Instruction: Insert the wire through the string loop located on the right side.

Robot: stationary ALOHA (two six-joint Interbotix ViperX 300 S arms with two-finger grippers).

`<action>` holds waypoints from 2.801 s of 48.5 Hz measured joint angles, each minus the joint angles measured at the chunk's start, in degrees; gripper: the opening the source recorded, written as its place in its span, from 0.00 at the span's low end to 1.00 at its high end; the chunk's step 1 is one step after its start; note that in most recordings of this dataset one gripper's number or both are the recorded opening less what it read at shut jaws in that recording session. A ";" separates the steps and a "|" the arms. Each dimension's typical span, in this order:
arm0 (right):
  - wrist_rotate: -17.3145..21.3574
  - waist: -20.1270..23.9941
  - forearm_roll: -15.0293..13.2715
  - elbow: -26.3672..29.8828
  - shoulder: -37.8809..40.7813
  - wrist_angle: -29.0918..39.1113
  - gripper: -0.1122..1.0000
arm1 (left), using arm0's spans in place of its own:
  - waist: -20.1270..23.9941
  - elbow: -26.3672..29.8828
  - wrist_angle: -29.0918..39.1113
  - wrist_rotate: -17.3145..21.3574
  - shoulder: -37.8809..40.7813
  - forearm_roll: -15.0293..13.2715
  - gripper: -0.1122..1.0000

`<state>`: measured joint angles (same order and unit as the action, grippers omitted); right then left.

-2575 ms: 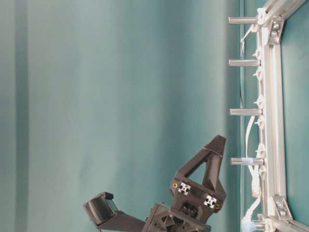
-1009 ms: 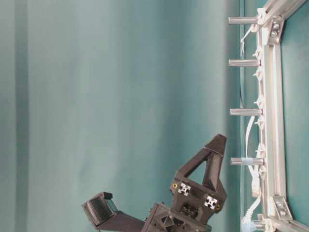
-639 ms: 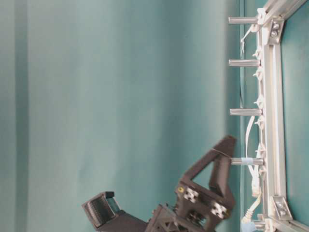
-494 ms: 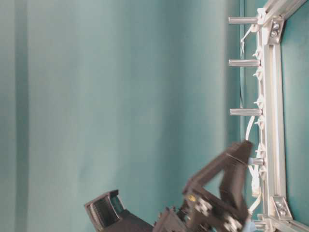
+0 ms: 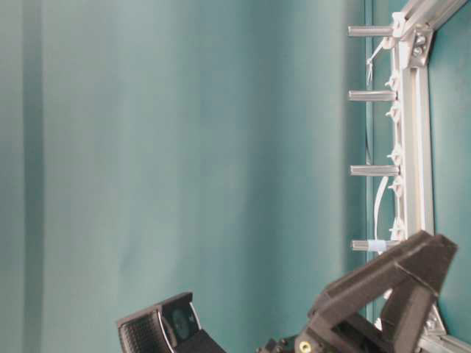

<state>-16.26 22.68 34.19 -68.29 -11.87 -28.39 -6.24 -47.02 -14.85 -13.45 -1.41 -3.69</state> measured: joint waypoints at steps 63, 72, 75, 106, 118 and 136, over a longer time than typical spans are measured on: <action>0.00 0.00 0.00 -0.09 0.00 -1.41 0.20 | -1.23 29.97 2.46 -0.26 24.87 0.18 0.78; 0.00 0.00 0.00 -0.09 0.00 -1.49 0.20 | -1.41 32.70 2.55 -0.26 27.07 0.18 0.80; 0.00 0.00 0.00 0.00 0.00 -1.67 0.20 | -1.76 33.49 2.46 -0.26 27.77 0.18 0.80; 0.00 0.00 0.00 0.00 0.00 -2.29 0.20 | -1.58 35.42 6.06 -0.35 29.44 0.26 0.28; 0.00 0.00 0.00 0.00 0.00 -2.11 0.20 | -1.58 35.51 6.24 -0.35 29.36 0.26 0.28; -0.18 -0.09 -0.97 -0.09 0.00 -1.85 0.20 | -1.67 35.51 6.24 -0.70 29.36 0.26 0.28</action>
<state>-16.44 22.59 33.22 -68.38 -11.87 -30.23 -7.91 -11.51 -8.61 -14.15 27.95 -3.43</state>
